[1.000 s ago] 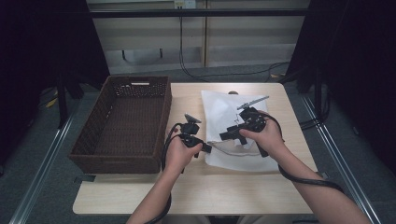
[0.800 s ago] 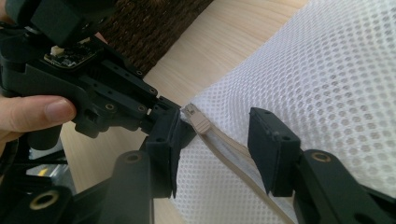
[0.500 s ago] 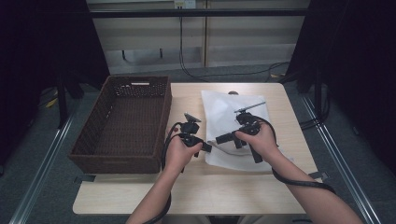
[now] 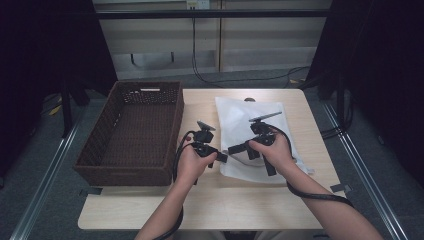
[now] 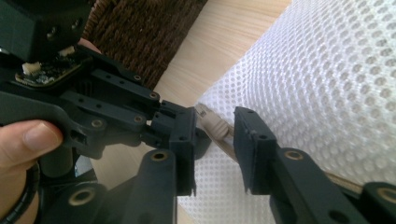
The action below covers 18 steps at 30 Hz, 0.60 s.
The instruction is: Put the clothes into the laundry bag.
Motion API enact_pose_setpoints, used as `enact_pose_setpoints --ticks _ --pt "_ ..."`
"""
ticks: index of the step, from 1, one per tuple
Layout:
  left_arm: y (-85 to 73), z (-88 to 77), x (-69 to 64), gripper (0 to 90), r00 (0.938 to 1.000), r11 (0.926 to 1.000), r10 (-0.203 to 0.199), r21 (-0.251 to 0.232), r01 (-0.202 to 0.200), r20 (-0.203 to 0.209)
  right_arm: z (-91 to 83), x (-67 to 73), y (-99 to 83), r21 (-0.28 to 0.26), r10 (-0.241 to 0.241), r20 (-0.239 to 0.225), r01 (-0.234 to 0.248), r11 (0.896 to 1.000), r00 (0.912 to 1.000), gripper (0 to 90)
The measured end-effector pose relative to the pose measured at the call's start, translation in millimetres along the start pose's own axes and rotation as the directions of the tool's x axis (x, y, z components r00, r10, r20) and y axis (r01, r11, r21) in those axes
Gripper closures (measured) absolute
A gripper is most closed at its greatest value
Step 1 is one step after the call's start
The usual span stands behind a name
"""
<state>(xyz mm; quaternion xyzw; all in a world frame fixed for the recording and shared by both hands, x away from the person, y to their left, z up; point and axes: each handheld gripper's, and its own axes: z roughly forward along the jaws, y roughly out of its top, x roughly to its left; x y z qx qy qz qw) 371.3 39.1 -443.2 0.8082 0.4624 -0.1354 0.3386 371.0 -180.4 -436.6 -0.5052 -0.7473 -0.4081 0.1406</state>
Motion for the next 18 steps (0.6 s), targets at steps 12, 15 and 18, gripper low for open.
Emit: enact_pose_setpoints --ticks 12,15,18 --pt "0.1 0.7 -1.3 83.9 0.9998 0.9998 0.018 0.004 -0.018 0.003 -2.1 1.3 5.2 -0.017 0.059 -0.038 -0.060 0.998 0.9975 80.1" --pt "0.3 1.1 -2.6 83.9 0.9999 0.9999 0.015 -0.003 -0.015 0.006 -1.3 3.2 6.3 -0.016 0.061 -0.036 -0.061 0.998 0.9975 80.2" --pt "0.3 0.9 -3.3 83.9 0.9996 0.9997 0.024 0.000 -0.024 0.013 1.2 5.2 7.4 0.007 0.064 -0.014 -0.064 0.998 0.9978 82.9"
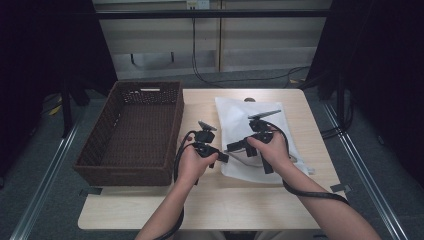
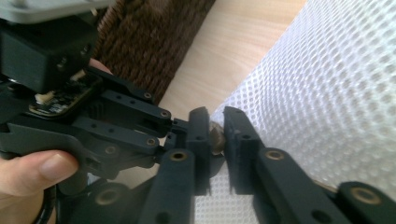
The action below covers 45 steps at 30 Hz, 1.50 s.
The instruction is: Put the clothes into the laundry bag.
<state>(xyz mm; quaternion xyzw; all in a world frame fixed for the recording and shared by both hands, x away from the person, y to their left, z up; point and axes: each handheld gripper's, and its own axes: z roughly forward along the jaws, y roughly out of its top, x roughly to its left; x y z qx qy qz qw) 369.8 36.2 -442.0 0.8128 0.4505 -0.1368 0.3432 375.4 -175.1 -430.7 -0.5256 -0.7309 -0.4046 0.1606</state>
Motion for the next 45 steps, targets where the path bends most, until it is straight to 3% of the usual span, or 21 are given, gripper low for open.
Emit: enact_pose_setpoints --ticks 4,5,6,8,10,12,13,21,22,25,33,35,37,45 --pt "-0.1 0.6 -1.0 83.6 1.0000 1.0000 0.004 0.002 -0.004 -0.002 3.2 0.7 0.6 0.004 -0.003 0.001 0.003 1.000 1.0000 83.7" --pt "-0.6 1.7 -2.7 83.5 0.9997 0.9996 -0.026 -0.014 0.026 0.005 3.2 0.6 0.7 0.004 0.000 0.002 0.000 1.000 1.0000 84.3" --pt "-0.8 1.9 -2.2 83.1 0.9995 0.9994 -0.031 -0.014 0.031 0.009 2.8 0.4 0.8 0.010 0.004 0.006 -0.004 1.000 1.0000 85.1" --pt "0.0 1.3 0.8 79.7 0.9999 1.0000 0.003 -0.003 -0.003 0.012 1.9 0.3 0.9 0.013 0.001 0.013 -0.001 1.000 0.9999 87.2" --pt "0.0 2.1 0.2 76.1 0.9995 0.9997 -0.016 -0.019 0.017 0.026 0.8 0.1 1.0 0.013 0.000 0.011 0.000 1.000 0.9999 87.7" --pt "0.5 2.3 1.3 73.5 0.9997 0.9998 -0.006 -0.018 0.006 0.025 -0.5 -0.3 1.0 0.012 -0.007 0.011 0.007 1.000 0.9999 87.8" --pt "0.8 1.9 2.3 73.8 0.9990 1.0000 0.002 -0.007 -0.002 0.045 -1.2 0.0 1.1 0.015 -0.008 0.012 0.008 1.000 0.9999 87.8" --pt "0.7 4.7 3.0 84.2 0.9975 0.9992 -0.034 -0.017 0.035 0.062 -3.9 0.9 0.2 0.023 -0.030 0.023 0.030 0.999 0.9993 88.0" --pt "0.5 4.4 1.7 84.5 0.9960 0.9983 -0.052 -0.020 0.054 0.073 -4.6 0.8 -0.1 0.023 -0.033 0.026 0.033 0.999 0.9991 88.0" --pt "1.1 1.5 0.9 84.9 0.9965 0.9986 -0.048 -0.020 0.050 0.068 -7.1 0.1 -1.2 0.016 -0.030 0.026 0.030 0.999 0.9992 88.1" --pt "1.1 -0.6 0.2 85.3 0.9944 0.9970 -0.077 -0.008 0.077 0.073 -10.8 -4.7 -8.0 0.007 -0.042 0.023 0.042 0.999 0.9988 88.1" --pt "1.1 -2.2 -2.7 85.5 0.9931 0.9953 -0.092 -0.024 0.093 0.073 -11.9 -4.3 -9.2 0.002 -0.054 0.028 0.054 0.999 0.9981 88.1" --pt "1.2 -4.3 -2.2 85.6 0.9952 0.9974 -0.069 -0.016 0.070 0.070 -14.3 -5.3 -11.3 -0.010 -0.052 0.013 0.052 0.999 0.9986 88.1" --pt "0.5 -0.6 -5.0 85.7 0.9933 0.9955 -0.095 0.009 0.095 0.065 -14.7 -9.9 -19.2 -0.015 -0.057 0.005 0.057 0.998 0.9983 88.2"
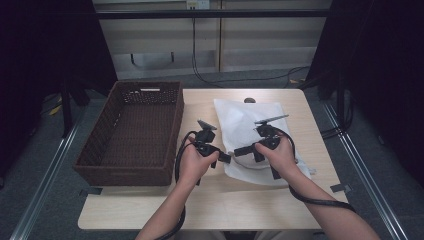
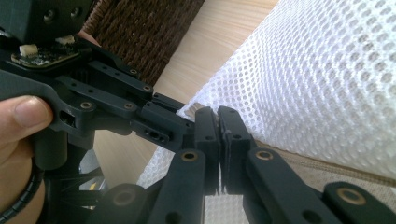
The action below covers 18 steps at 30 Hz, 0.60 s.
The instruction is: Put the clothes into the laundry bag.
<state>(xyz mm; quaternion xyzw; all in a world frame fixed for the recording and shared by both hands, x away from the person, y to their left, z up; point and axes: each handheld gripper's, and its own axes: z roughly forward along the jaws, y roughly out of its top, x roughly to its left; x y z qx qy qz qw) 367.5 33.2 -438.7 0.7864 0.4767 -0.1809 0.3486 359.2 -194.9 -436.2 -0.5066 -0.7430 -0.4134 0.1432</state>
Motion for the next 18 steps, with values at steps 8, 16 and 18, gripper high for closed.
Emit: enact_pose_setpoints --ticks 8,16,18 --pt "0.1 -0.5 0.3 85.8 1.0000 0.9999 0.001 0.011 -0.001 0.000 -1.6 -3.3 -4.4 -0.010 -0.007 0.001 0.007 1.000 1.0000 88.2" --pt "-0.8 -2.8 2.1 85.9 1.0000 0.9999 -0.003 0.015 0.003 -0.008 -0.6 -7.8 -10.7 -0.011 -0.030 0.013 0.030 0.999 0.9995 88.3" --pt "-1.2 -3.9 2.6 85.9 0.9998 0.9999 -0.011 0.006 0.011 -0.015 -3.1 -12.0 -12.5 -0.018 -0.026 0.011 0.026 1.000 0.9996 88.2"
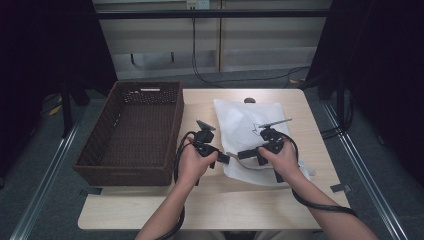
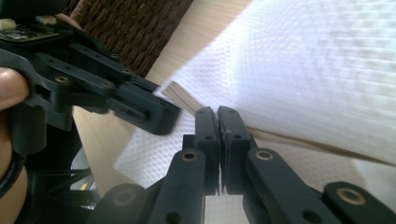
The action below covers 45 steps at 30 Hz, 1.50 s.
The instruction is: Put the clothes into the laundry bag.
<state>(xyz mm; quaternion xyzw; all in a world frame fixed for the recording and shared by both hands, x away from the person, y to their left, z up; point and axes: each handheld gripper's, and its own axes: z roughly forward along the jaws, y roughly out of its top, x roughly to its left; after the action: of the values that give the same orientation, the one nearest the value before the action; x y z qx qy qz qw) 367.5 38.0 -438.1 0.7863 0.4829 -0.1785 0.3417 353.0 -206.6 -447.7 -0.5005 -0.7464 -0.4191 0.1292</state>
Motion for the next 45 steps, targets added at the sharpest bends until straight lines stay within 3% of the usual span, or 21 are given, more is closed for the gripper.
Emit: enact_pose_setpoints --ticks 2,20,26,28,30,33,34,39,45 --pt "0.3 -0.1 1.8 85.9 0.9999 0.9999 -0.014 0.001 0.014 -0.008 -1.4 -3.5 -2.1 0.008 0.002 0.006 -0.002 1.000 1.0000 88.2" --pt "-1.2 2.5 3.9 85.7 0.9999 0.9998 -0.011 0.017 0.011 0.004 -8.9 -7.3 -7.7 0.007 0.016 -0.012 -0.015 1.000 0.9998 88.1" --pt "-0.2 0.7 3.5 85.7 0.9998 0.9997 -0.019 0.016 0.019 0.009 -12.7 -3.8 -5.5 0.013 -0.003 -0.005 0.003 1.000 1.0000 88.2" --pt "0.7 0.3 4.7 85.7 0.9996 0.9996 -0.026 0.005 0.026 0.005 -15.0 -4.8 -5.6 0.012 -0.011 0.027 0.011 1.000 0.9996 88.1" --pt "0.8 0.3 6.9 85.7 0.9992 0.9995 -0.029 0.010 0.029 0.026 -18.3 -8.0 -5.7 0.002 0.008 0.013 -0.008 1.000 0.9999 88.1" --pt "1.3 2.6 7.2 85.7 0.9994 0.9995 -0.026 0.019 0.025 0.022 -18.4 -12.2 -6.9 0.010 0.026 -0.007 -0.026 1.000 0.9996 88.1" --pt "1.6 3.8 5.6 85.6 0.9989 0.9991 -0.041 0.008 0.041 0.021 -17.5 -12.4 -7.0 0.007 0.025 -0.005 -0.025 1.000 0.9997 88.1" --pt "2.6 2.4 8.2 85.6 0.9998 0.9995 -0.019 0.025 0.019 0.009 -15.8 -9.9 -7.0 0.012 0.004 0.013 -0.005 1.000 0.9999 88.1" --pt "3.6 2.0 7.4 85.6 0.9995 0.9995 -0.029 0.016 0.029 0.009 -19.1 -6.4 -7.7 -0.004 -0.010 0.016 0.010 1.000 0.9998 88.1"
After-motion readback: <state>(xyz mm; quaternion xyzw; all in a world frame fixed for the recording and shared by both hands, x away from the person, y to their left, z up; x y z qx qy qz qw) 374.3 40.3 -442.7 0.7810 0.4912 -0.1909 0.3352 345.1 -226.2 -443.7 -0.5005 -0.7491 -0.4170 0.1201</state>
